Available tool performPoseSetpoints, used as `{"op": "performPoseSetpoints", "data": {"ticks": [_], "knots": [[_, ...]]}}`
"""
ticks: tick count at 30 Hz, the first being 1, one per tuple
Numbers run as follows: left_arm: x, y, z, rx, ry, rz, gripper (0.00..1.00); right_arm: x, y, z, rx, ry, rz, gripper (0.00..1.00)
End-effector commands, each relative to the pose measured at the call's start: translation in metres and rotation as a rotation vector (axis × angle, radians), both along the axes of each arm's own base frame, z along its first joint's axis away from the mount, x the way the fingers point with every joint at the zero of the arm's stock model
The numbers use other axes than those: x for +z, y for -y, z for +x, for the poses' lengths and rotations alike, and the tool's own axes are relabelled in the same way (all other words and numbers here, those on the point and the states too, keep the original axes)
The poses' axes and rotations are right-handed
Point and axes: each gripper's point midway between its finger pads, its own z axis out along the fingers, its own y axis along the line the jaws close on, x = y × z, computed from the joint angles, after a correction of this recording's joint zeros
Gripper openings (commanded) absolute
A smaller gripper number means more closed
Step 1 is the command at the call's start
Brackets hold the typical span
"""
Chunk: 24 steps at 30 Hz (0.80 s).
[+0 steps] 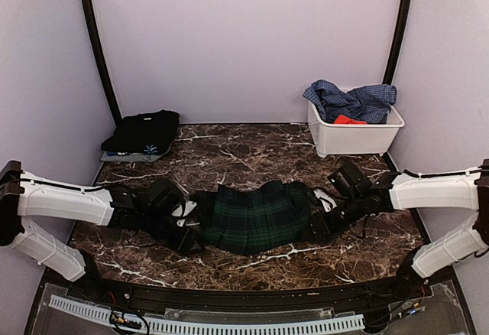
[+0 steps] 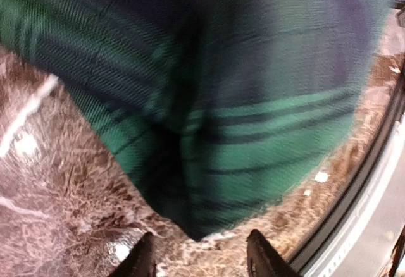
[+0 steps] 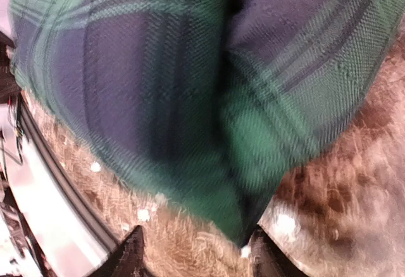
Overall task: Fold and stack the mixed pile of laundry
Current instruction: Smooth out the square-folded skirt at the center of the board.
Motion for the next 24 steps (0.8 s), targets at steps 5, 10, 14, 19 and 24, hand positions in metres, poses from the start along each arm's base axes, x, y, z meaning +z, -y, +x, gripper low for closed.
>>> {"op": "performPoseSetpoints", "data": {"ticks": [5, 10, 14, 19, 24], "knots": [[0.118, 0.021, 0.028, 0.006, 0.269, -0.233, 0.57, 0.107, -0.002, 0.029, -0.045, 0.246, 0.115, 0.65], [0.152, 0.071, 0.067, 0.001, 0.339, -0.324, 0.58, 0.141, -0.059, 0.065, 0.008, 0.276, 0.301, 0.62], [0.140, 0.115, 0.094, -0.007, 0.290, -0.394, 0.59, 0.136, -0.101, 0.091, 0.053, 0.245, 0.386, 0.59], [0.086, 0.128, 0.131, 0.088, 0.145, -0.469, 0.57, 0.065, -0.122, 0.119, 0.053, 0.152, 0.346, 0.57], [0.020, 0.090, 0.150, 0.233, 0.032, -0.411, 0.55, -0.019, -0.085, 0.149, -0.067, 0.048, 0.256, 0.48]]}}
